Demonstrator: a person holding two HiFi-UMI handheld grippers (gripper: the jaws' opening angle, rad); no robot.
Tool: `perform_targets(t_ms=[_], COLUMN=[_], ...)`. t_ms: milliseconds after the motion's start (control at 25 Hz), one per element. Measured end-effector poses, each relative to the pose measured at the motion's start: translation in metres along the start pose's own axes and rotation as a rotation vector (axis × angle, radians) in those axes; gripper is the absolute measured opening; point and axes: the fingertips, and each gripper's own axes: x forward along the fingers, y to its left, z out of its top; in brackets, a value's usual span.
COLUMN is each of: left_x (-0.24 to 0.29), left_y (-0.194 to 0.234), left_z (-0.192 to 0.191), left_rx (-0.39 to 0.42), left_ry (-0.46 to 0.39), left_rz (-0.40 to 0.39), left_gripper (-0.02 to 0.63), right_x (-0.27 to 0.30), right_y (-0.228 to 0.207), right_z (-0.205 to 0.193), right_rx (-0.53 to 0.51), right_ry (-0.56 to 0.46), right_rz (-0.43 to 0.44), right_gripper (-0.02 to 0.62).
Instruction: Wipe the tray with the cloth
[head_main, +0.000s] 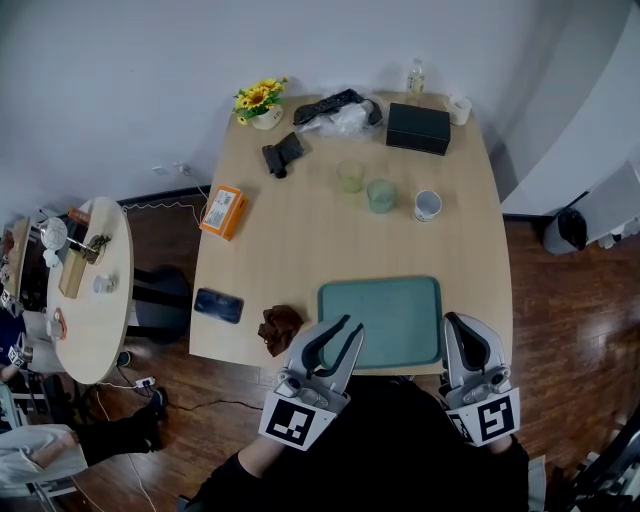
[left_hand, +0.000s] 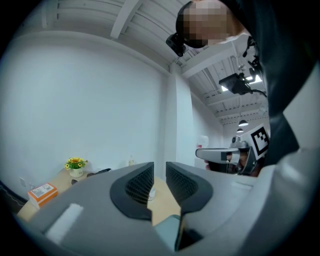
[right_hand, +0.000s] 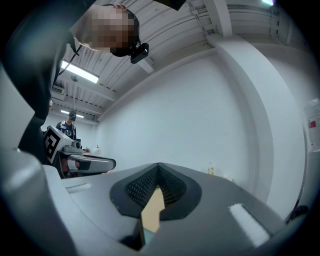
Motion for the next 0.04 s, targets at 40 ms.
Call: perform_targets(t_ms=[40], left_x=[0.0002], left_y=[0.0002], left_z=[-0.0001], left_rx=[-0.002], left_ry=[0.0], left_rz=[0.001], left_gripper=[0.057], right_x=[0.0001], right_y=[-0.0002], right_z=[-0.0006], right_rx=[0.0], right_ry=[0.002], right_rz=[0.0], right_gripper=[0.002])
